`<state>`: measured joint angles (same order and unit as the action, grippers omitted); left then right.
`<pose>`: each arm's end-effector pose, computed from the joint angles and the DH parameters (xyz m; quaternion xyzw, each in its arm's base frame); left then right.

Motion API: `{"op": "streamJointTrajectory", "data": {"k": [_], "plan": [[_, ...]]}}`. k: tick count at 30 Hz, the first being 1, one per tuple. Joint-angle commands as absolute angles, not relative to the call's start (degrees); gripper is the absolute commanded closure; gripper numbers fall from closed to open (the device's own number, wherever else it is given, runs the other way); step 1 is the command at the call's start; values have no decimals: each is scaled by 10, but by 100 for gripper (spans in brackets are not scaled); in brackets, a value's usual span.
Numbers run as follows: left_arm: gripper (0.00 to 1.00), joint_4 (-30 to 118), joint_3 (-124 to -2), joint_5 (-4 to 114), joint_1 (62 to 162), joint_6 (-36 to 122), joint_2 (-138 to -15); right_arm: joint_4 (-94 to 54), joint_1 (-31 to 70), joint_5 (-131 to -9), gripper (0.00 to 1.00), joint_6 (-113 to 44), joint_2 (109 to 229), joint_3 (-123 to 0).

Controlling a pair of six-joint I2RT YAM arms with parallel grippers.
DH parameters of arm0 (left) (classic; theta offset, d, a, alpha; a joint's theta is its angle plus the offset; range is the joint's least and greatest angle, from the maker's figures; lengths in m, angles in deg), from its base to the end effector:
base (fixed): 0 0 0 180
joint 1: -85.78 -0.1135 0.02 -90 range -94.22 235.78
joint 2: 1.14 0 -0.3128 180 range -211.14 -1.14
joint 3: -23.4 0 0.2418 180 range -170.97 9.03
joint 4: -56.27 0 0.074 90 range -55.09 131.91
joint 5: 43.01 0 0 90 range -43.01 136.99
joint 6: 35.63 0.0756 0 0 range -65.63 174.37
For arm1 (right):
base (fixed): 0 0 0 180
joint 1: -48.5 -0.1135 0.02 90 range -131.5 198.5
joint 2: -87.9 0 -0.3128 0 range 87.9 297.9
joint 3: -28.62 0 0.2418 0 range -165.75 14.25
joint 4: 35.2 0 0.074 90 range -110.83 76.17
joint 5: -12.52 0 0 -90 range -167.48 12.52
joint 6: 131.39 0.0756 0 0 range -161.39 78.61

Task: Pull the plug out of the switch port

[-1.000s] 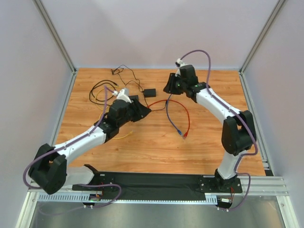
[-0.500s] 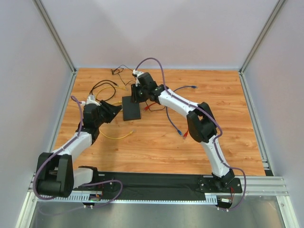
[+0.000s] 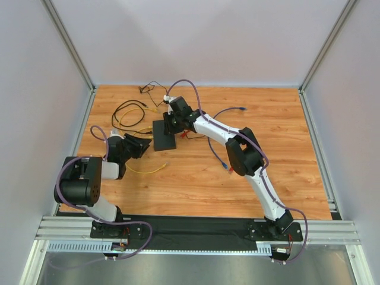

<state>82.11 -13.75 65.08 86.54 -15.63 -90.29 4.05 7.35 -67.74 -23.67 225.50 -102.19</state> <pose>0.2948 -0.0274 0.1714 -0.4078 0.7370 -0.4111 0.3485 0.4390 0.4006 0.1889 -0.2187 0.8983 0.2518 0.2861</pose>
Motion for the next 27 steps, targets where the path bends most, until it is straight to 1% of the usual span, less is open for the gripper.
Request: {"op": "streamJointTrajectory", "data": {"k": [1,7,11,15,22,27], "plan": [[56,920,-130,640,865,-182,-921,48,72,-660,70,-237,2271,-1055],[57,992,-125,641,865,-214,-986,54,72,-647,71,-227,2291,-1071],[59,1082,-109,639,864,-245,-1048,49,71,-625,71,-214,2298,-1075],[60,1101,-105,629,863,-260,-1070,52,71,-616,72,-205,2310,-1082],[60,1088,-107,613,862,-255,-1067,64,72,-614,72,-201,2321,-1096],[60,1082,-119,616,862,-260,-1075,79,71,-642,72,-201,2330,-1102]]}}
